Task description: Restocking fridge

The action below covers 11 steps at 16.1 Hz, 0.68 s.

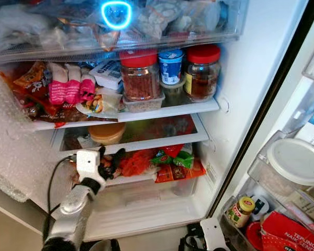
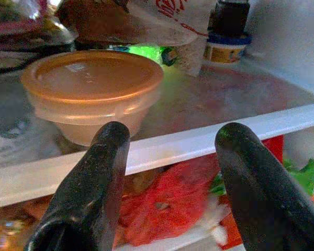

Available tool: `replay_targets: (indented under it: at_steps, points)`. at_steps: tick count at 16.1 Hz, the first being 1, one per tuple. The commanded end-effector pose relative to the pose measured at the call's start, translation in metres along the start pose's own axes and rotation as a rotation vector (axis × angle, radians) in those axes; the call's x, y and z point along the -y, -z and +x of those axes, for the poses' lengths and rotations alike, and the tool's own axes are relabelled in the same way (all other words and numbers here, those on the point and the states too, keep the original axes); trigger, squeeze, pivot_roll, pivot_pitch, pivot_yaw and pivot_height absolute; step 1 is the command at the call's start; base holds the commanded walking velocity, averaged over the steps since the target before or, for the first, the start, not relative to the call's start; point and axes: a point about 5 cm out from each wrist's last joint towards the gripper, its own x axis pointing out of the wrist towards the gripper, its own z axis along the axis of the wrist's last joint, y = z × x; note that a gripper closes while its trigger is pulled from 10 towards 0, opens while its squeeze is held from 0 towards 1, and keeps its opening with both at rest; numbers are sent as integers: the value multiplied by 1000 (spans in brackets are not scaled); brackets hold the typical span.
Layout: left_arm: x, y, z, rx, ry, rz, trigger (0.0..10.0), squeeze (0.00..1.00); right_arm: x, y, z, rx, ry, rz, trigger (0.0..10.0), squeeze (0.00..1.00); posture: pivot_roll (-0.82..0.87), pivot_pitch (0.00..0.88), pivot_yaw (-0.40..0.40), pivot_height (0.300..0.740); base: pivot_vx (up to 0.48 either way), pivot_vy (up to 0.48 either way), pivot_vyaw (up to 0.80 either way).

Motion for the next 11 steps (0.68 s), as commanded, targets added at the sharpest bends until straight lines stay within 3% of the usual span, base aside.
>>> replay_targets:
  at_steps: [1,5,11]
  points:
    - [-1,-2,-2,-4,5,49,10000,0,-11,25,-4,-105,-31,7,10000,0,-121,0,68,619,-259,0,0]
    - [2,-3,-5,-47,-8,111,10000,0,-13,26,-4,-104,-35,15,10000,0,-131,0,80,619,-268,0,0]
    - [7,-2,-6,-68,-12,103,10000,0,-14,26,-5,-101,-43,22,10000,0,-132,0,76,619,-304,0,0]
